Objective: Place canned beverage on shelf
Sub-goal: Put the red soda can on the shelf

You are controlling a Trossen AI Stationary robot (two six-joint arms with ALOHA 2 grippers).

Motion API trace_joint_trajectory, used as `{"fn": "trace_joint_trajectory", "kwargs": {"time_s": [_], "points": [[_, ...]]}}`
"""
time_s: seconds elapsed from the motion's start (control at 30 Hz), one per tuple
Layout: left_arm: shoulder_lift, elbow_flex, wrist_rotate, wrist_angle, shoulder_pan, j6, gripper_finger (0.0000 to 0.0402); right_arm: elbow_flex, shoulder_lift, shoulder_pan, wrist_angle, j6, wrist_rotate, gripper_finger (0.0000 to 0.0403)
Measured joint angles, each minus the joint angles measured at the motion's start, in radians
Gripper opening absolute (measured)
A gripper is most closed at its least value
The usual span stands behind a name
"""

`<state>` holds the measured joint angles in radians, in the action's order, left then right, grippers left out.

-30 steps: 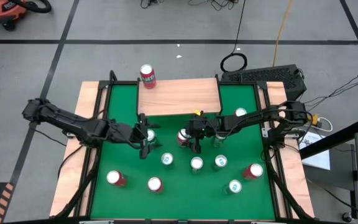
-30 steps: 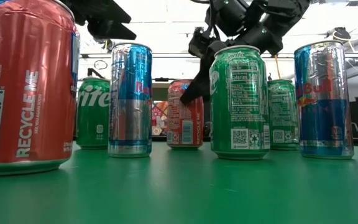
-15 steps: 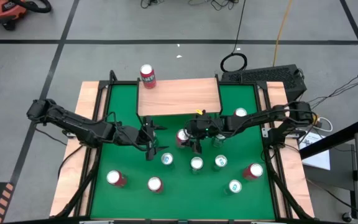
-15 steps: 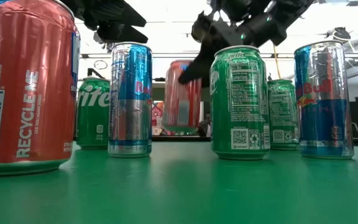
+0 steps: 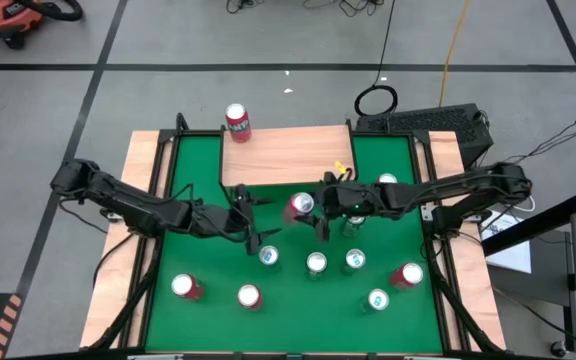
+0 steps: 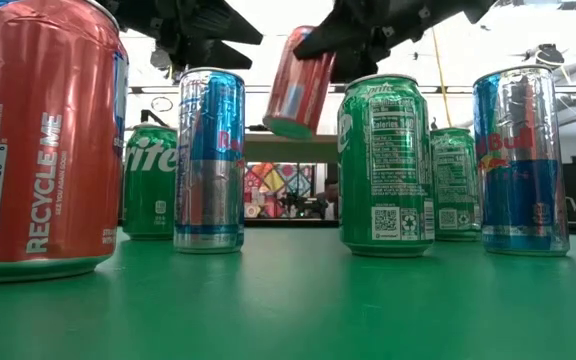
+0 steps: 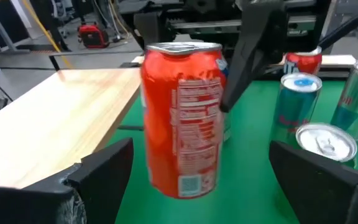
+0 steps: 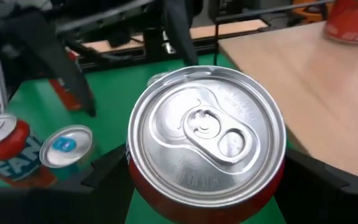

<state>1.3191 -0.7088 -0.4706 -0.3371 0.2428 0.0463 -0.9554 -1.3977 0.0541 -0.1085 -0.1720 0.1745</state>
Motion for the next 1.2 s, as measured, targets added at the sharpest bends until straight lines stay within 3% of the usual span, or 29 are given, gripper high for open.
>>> {"fn": "trace_joint_trajectory", "kwargs": {"time_s": [0.13, 0.37, 0.67, 1.0, 1.2], "points": [[0.051, 0.0, -0.014, -0.067, -0.003, -0.001, 0.037, 0.0, 0.01, 0.002, -0.022, -0.008, 0.014, 0.0297], [0.118, 0.0, -0.143, -0.141, -0.025, -0.001, 0.037, 0.0, 0.011, 0.002, -0.102, 0.001, 0.017, 0.0297], [0.149, -0.001, -0.14, -0.243, -0.026, -0.062, 0.0368, 0.0, 0.011, 0.002, -0.21, 0.02, 0.013, 0.0297], [0.148, -0.001, -0.137, -0.279, -0.027, -0.115, 0.0291, 0.0, 0.011, -0.001, -0.225, 0.023, 0.013, 0.0298], [0.148, -0.001, -0.137, -0.278, -0.027, -0.115, 0.028, 0.0, 0.011, -0.001, -0.224, 0.036, 0.008, 0.0298]]}}
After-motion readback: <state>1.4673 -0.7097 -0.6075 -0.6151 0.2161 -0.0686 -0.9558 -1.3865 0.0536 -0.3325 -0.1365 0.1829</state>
